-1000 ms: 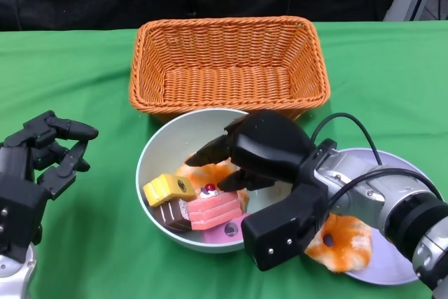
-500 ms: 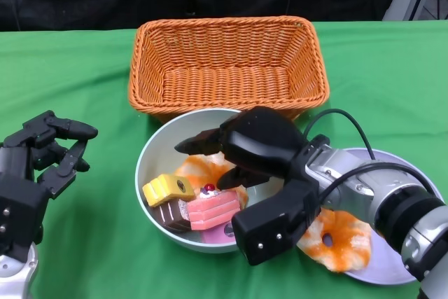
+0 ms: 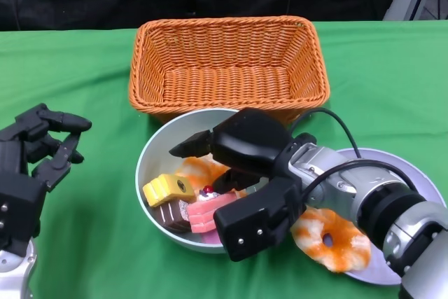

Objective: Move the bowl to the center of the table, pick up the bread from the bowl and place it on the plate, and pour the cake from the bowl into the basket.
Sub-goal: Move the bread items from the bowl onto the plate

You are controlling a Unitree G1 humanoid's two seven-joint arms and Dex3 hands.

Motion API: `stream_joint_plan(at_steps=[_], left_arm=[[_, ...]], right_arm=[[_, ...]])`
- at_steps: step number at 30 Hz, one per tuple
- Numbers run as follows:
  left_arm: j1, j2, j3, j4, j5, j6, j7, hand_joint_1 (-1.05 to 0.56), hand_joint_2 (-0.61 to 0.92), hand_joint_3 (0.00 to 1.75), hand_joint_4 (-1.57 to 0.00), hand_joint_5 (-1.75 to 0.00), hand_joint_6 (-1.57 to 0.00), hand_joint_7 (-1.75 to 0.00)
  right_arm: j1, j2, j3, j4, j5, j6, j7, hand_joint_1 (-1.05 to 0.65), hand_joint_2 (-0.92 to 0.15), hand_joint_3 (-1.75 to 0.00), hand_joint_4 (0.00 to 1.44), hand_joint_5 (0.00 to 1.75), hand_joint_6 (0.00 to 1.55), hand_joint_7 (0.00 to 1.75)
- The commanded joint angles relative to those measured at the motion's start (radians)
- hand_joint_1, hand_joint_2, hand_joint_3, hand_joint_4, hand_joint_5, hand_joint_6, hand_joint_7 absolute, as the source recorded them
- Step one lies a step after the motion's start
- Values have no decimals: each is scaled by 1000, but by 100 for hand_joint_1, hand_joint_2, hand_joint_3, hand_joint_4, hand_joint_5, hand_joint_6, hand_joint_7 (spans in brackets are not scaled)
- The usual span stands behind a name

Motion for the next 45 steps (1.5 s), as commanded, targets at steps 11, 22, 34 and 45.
stream_joint_plan(at_steps=[11,22,34,45], left_arm=[[40,7,7,-85,-15,-14,-7,-14,92,38,-77,-152,-79,-105],[64,2,-12,-133,14,-26,5,-15,92,36,-81,-145,-84,-104],[71,-4,-9,-144,30,-33,14,-16,92,36,-82,-143,-84,-105],[64,-9,-6,-131,37,-33,25,-16,92,37,-82,-143,-83,-107]], right_arm=[[-56,54,69,48,-40,98,154,-66,-88,-1,66,0,44,0],[-73,83,143,57,-83,179,220,-69,-87,0,66,2,45,1],[-82,76,166,71,-66,134,339,-39,-90,0,84,87,73,1],[-106,72,105,105,36,49,586,-25,-91,0,67,114,78,2]])
